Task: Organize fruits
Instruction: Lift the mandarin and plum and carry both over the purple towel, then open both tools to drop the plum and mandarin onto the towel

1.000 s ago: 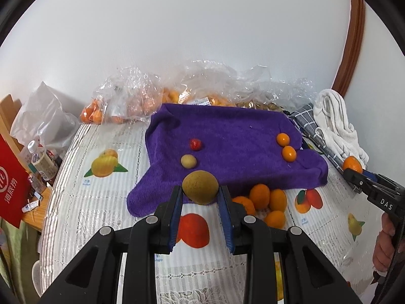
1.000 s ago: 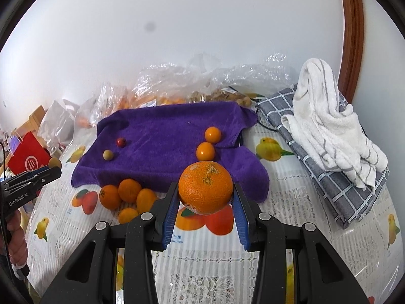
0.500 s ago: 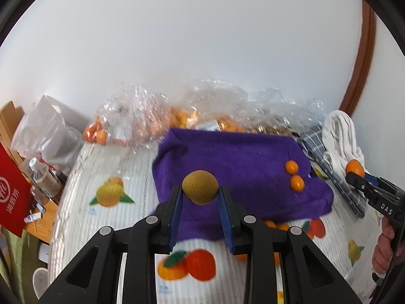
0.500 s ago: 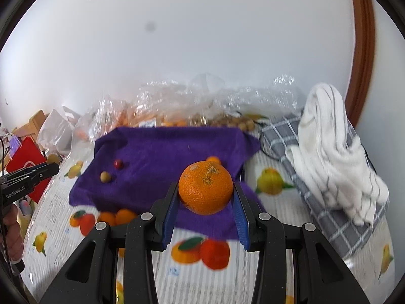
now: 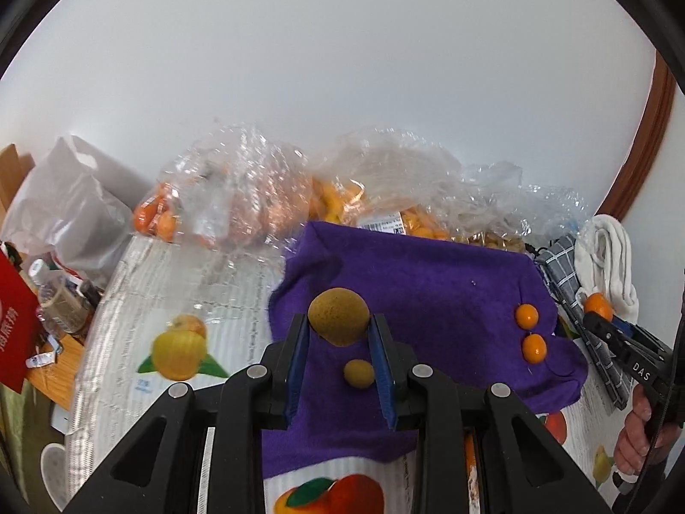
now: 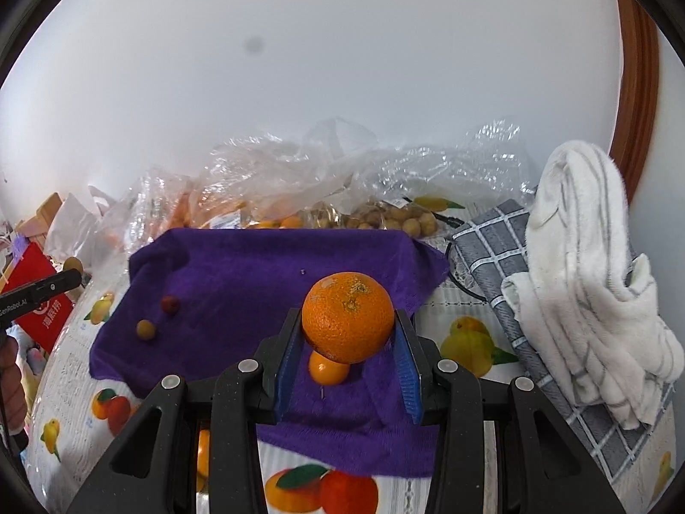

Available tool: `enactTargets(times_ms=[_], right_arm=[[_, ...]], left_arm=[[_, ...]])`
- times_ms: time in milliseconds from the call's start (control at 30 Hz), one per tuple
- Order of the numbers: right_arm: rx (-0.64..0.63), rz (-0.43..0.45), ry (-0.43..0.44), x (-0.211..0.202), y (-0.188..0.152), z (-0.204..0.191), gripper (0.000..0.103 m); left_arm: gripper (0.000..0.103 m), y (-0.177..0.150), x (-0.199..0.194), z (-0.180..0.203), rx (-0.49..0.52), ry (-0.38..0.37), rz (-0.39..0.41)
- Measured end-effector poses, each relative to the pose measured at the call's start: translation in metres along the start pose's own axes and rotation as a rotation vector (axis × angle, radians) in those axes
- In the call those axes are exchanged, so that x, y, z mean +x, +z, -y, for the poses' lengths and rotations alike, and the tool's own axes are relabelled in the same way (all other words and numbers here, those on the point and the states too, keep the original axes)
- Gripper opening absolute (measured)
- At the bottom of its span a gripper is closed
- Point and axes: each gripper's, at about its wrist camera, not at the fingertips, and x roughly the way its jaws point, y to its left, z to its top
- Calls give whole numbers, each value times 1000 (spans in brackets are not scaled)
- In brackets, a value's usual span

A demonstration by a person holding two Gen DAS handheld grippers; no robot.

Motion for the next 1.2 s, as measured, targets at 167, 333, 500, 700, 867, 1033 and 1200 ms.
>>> enactTargets(times_ms=[167, 333, 500, 700, 867, 1033, 1200], right_arm=[[-8, -44, -8, 24, -2, 6, 41], [-1, -89, -9, 46, -7, 10, 41], [-12, -118, -11, 61, -12, 9, 41], [-15, -113, 28, 62, -14, 5, 41], [-42, -105, 44, 63, -16, -4, 42], [-45, -119, 77, 64, -17, -10, 42], [-77, -138, 89, 68, -20, -18, 46]], left_arm=[[27, -4, 27, 11, 11, -13, -43], [27, -12, 49, 24, 48, -9, -78], [27, -22, 65, 37, 103, 20, -99], [27, -28, 72, 42, 120, 12, -112], [27, -29, 75, 45, 131, 14, -118], [28, -30, 79, 46, 131, 6, -123], [28, -31, 79, 44, 122, -8, -129]])
